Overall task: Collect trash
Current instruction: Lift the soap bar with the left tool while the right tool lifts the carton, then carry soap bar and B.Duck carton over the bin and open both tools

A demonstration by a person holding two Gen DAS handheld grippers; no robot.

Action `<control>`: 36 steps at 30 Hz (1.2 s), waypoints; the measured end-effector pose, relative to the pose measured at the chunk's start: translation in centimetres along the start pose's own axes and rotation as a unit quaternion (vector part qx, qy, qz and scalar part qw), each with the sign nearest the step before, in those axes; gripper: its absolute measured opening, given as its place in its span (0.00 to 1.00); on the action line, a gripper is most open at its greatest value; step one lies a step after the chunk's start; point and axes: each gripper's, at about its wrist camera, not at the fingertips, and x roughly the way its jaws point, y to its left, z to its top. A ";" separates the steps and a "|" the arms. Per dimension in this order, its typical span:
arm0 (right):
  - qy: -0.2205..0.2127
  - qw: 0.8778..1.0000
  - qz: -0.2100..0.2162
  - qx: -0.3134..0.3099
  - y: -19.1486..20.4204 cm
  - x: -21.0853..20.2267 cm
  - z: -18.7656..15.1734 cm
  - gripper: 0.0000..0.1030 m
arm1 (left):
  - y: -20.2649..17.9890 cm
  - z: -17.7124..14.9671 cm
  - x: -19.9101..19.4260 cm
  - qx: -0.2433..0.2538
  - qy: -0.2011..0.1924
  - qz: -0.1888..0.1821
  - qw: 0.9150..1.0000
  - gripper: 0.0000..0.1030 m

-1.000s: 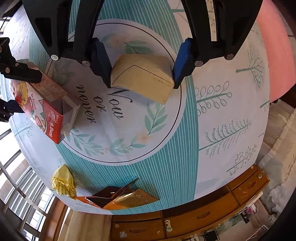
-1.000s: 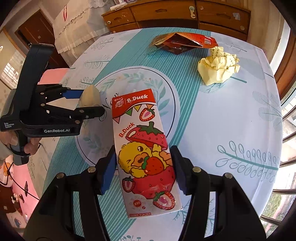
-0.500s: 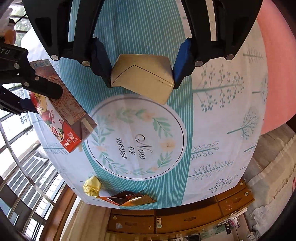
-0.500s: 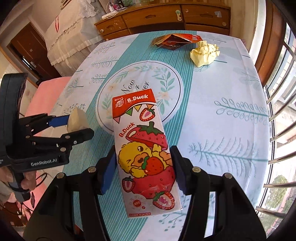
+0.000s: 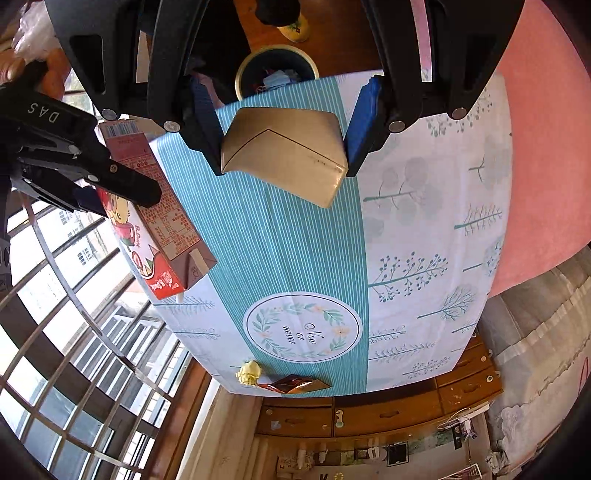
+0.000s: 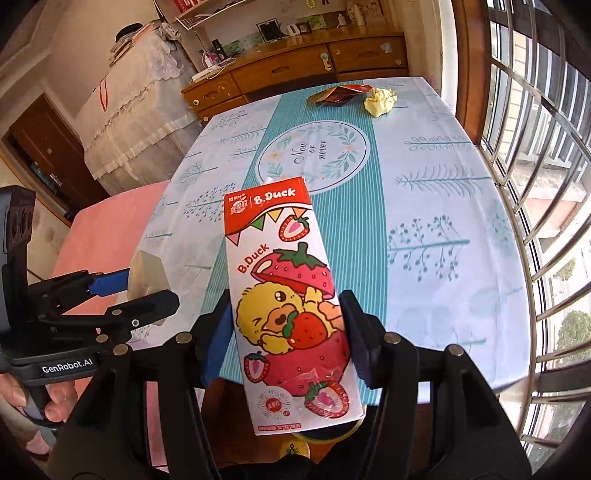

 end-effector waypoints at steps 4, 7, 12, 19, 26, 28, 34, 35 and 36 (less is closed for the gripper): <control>0.006 1.000 0.001 0.007 2.1 -1.9 -5.0 0.51 | -0.8 -4.4 -2.4 0.010 0.001 -0.007 1.000 0.61; 0.027 1.000 0.000 0.011 3.1 -2.6 -8.4 0.51 | -1.5 -7.6 -3.3 0.015 0.011 -0.015 1.000 0.61; 0.061 0.998 -0.004 0.019 3.2 -3.0 -13.5 0.51 | -2.6 -11.8 -2.2 0.006 0.043 -0.019 0.999 0.61; 0.113 0.993 -0.002 0.024 1.3 -1.4 -19.0 0.51 | -3.8 -17.1 1.1 -0.025 0.087 -0.021 0.996 0.61; 0.169 0.984 0.000 0.054 -2.8 4.2 -23.7 0.51 | -3.6 -21.6 8.1 -0.064 0.125 0.002 0.990 0.61; 0.181 0.981 -0.001 0.064 -4.0 6.2 -24.9 0.51 | -3.4 -22.7 10.4 -0.074 0.132 0.008 0.988 0.61; 0.217 0.971 -0.009 0.097 -7.5 13.2 -28.4 0.51 | -2.5 -25.5 17.5 -0.091 0.157 0.023 0.983 0.61; 0.224 0.969 -0.011 0.104 -8.0 14.4 -28.9 0.51 | -2.3 -25.9 18.8 -0.092 0.162 0.027 0.982 0.61; 0.229 0.967 -0.012 0.112 -8.6 15.6 -29.4 0.51 | -2.1 -26.2 20.0 -0.094 0.168 0.032 0.981 0.61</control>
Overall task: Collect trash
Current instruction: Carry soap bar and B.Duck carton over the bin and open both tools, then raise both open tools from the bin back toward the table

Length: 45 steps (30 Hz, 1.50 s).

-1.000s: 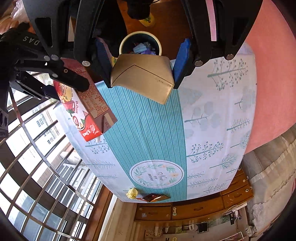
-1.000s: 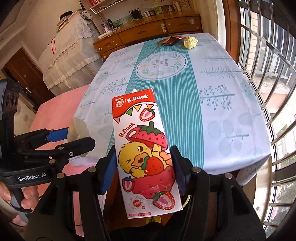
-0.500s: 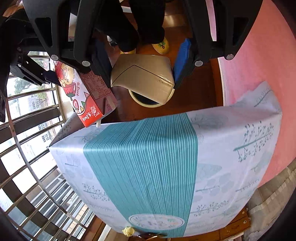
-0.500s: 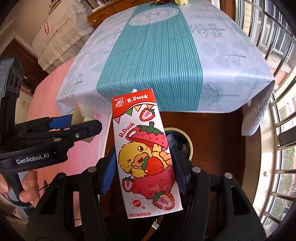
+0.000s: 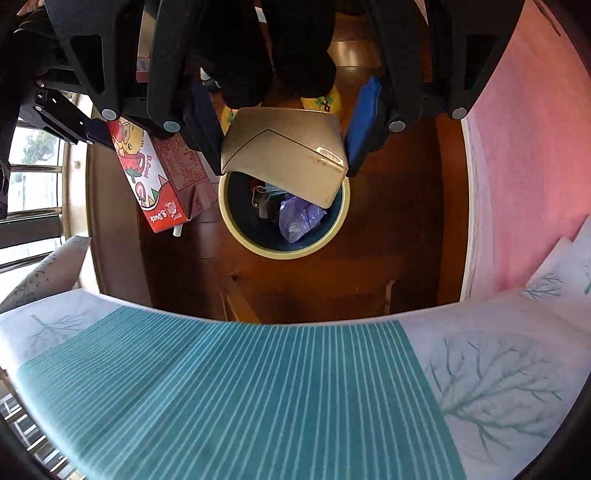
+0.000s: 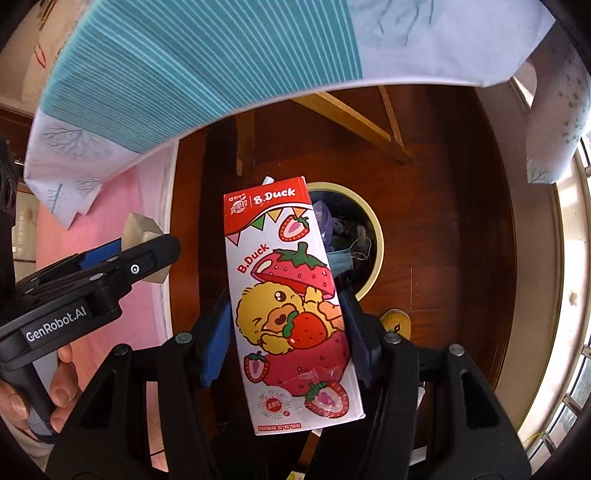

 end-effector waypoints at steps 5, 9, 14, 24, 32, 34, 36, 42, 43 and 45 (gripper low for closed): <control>0.011 1.000 -0.004 0.027 -2.2 5.9 1.3 0.52 | 1.4 1.0 6.0 -0.013 0.018 0.011 1.000 0.61; 0.012 0.999 -0.003 0.039 -3.5 9.5 2.1 0.52 | 2.1 2.4 9.9 -0.018 0.023 0.015 0.999 0.61; 0.007 0.999 -0.006 0.037 -4.6 13.0 3.0 0.52 | 2.7 3.3 14.3 -0.011 0.036 0.006 0.999 0.66; 0.007 0.999 -0.016 0.034 -6.5 16.3 3.4 0.62 | 3.0 3.2 18.6 0.005 0.038 0.014 0.999 0.89; -0.008 0.999 -0.024 0.044 -5.9 15.3 2.7 0.62 | 3.0 1.6 16.4 0.009 0.024 0.024 0.999 0.89; -0.011 0.999 -0.024 0.045 -5.5 14.4 2.6 0.62 | 3.0 1.3 15.4 0.009 0.019 0.025 0.999 0.89; -0.015 0.999 -0.025 0.044 -5.0 13.3 2.5 0.62 | 3.0 1.0 14.2 0.011 0.015 0.025 1.000 0.89; -0.023 0.998 -0.024 0.057 -3.2 8.9 1.9 0.62 | 2.6 -0.1 9.1 0.017 0.004 0.024 1.000 0.89; -0.025 0.998 -0.023 0.060 -2.8 8.0 1.7 0.62 | 2.5 -0.2 7.9 0.017 0.001 0.023 1.000 0.89; -0.030 0.997 -0.022 0.062 -1.9 5.8 1.5 0.62 | 2.3 -0.3 5.2 0.018 -0.005 0.021 1.000 0.89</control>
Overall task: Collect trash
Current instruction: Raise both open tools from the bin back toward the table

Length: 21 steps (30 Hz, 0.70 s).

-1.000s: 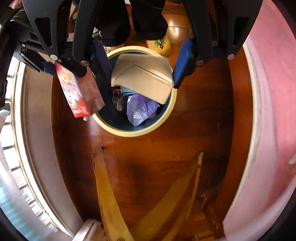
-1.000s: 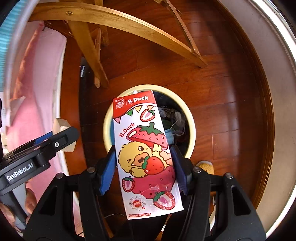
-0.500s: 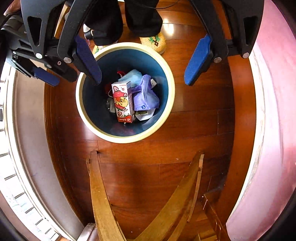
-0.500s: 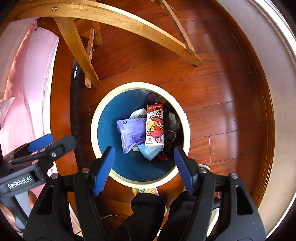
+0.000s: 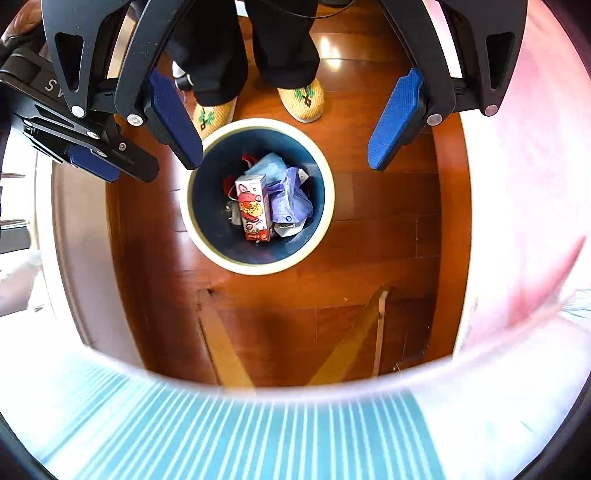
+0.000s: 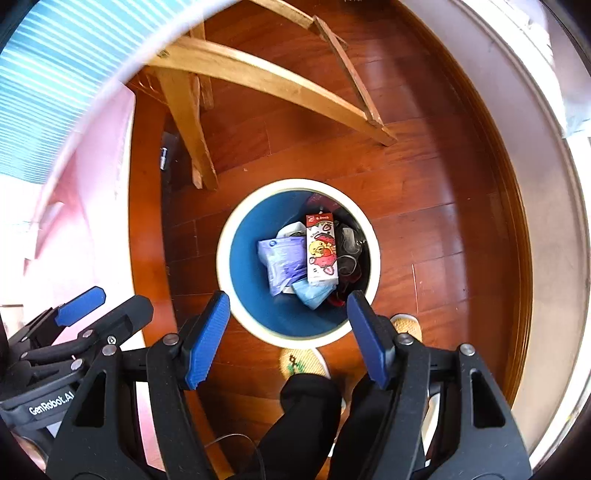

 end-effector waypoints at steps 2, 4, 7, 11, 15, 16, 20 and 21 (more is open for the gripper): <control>-0.007 1.000 0.003 0.002 0.9 -2.4 -0.1 0.62 | -0.2 0.0 -2.8 0.001 -0.007 -0.002 1.000 0.89; -0.017 1.000 0.007 0.002 1.9 -5.3 -0.2 0.62 | -0.3 0.1 -6.0 0.004 -0.018 -0.007 1.000 0.89; -0.035 0.999 0.010 -0.001 3.6 -10.0 -0.1 0.62 | -0.6 0.4 -11.3 0.013 -0.041 -0.014 0.999 0.89; -0.071 0.997 0.018 -0.007 5.8 -16.4 0.3 0.62 | -1.0 1.1 -18.5 0.028 -0.084 -0.028 0.996 0.89; -0.115 0.993 0.018 -0.018 8.2 -22.5 0.7 0.62 | -0.9 1.7 -25.3 0.042 -0.134 -0.044 0.989 0.89; -0.128 0.991 0.019 -0.022 8.8 -24.0 0.8 0.62 | -0.9 1.8 -26.9 0.045 -0.146 -0.049 0.987 0.89; -0.182 0.982 0.026 -0.041 11.2 -29.5 0.9 0.62 | -0.7 2.7 -32.6 0.051 -0.191 -0.063 0.978 0.89; -0.196 0.979 0.027 -0.049 11.9 -30.8 1.1 0.62 | -0.6 2.9 -33.9 0.053 -0.202 -0.065 0.976 0.89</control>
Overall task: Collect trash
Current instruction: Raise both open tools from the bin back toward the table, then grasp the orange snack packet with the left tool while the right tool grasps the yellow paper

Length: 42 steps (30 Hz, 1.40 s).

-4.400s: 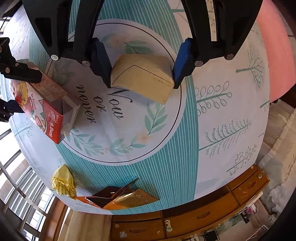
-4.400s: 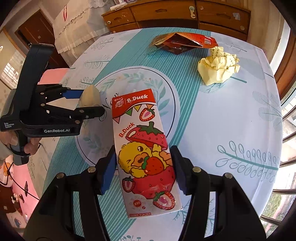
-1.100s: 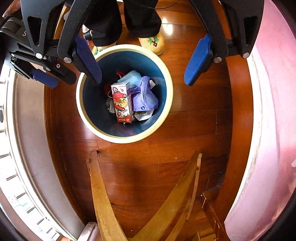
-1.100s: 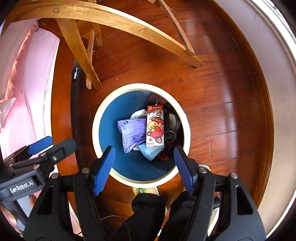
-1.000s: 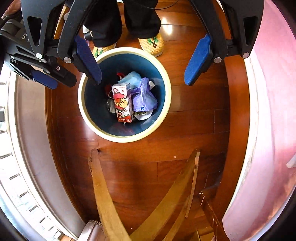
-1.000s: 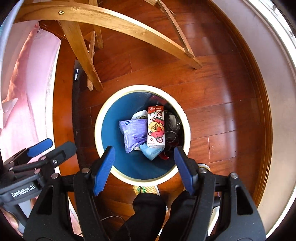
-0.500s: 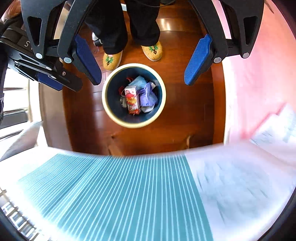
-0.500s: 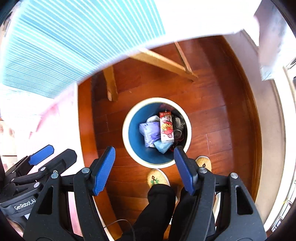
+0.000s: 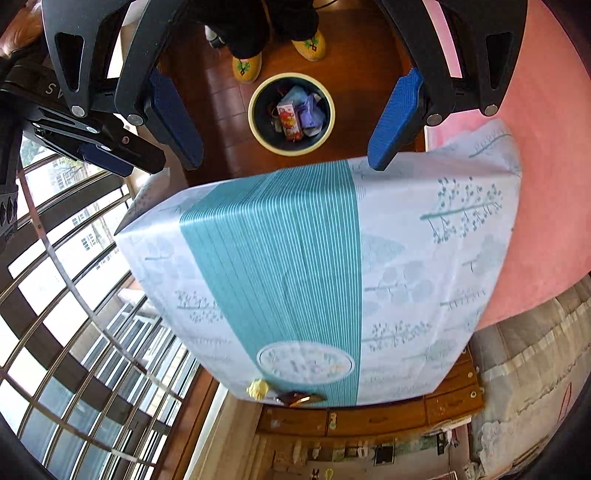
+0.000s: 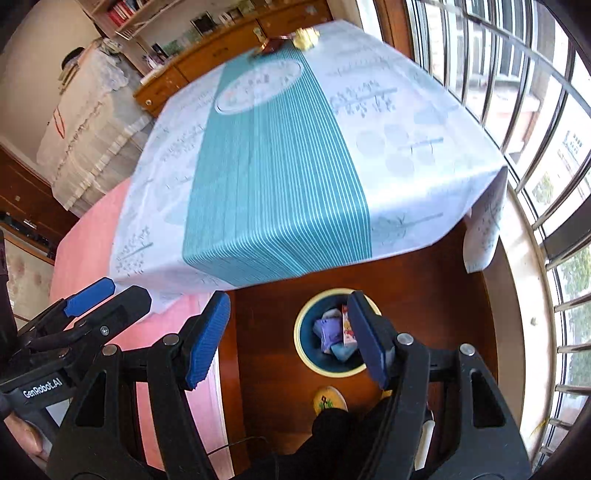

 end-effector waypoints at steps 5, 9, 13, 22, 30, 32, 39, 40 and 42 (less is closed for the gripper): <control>-0.052 0.998 0.002 -0.041 3.0 -4.3 2.7 0.62 | -0.4 3.8 -5.1 0.018 -0.048 -0.003 0.999 0.89; -0.079 0.996 0.004 -0.048 4.7 -6.4 5.1 0.62 | -0.5 6.6 -7.8 0.029 -0.063 -0.007 0.998 0.89; -0.096 0.994 0.010 -0.048 5.7 -8.2 7.6 0.62 | -0.7 9.1 -9.3 0.035 -0.078 0.004 0.996 0.89; -0.111 0.992 0.015 -0.050 5.3 -7.7 15.0 0.61 | -1.6 16.4 -8.9 0.055 -0.103 0.028 0.993 0.89; -0.090 0.994 0.023 -0.058 1.9 0.8 26.9 0.61 | -1.7 27.7 -1.4 0.066 -0.110 0.086 0.988 0.89; -0.076 0.995 0.023 -0.057 0.7 4.0 30.6 0.62 | -1.7 31.0 1.6 0.065 -0.103 0.096 0.988 0.89; -0.036 0.998 0.026 -0.046 -4.2 16.1 43.0 0.61 | -2.1 42.1 14.8 0.073 -0.064 0.114 0.989 0.89; -0.031 0.998 0.026 -0.044 -4.8 18.0 44.7 0.61 | -2.3 43.3 16.9 0.077 -0.059 0.116 0.988 0.89; -0.023 0.999 0.024 -0.038 -6.0 21.8 47.6 0.62 | -2.4 45.6 20.7 0.087 -0.050 0.126 0.987 0.89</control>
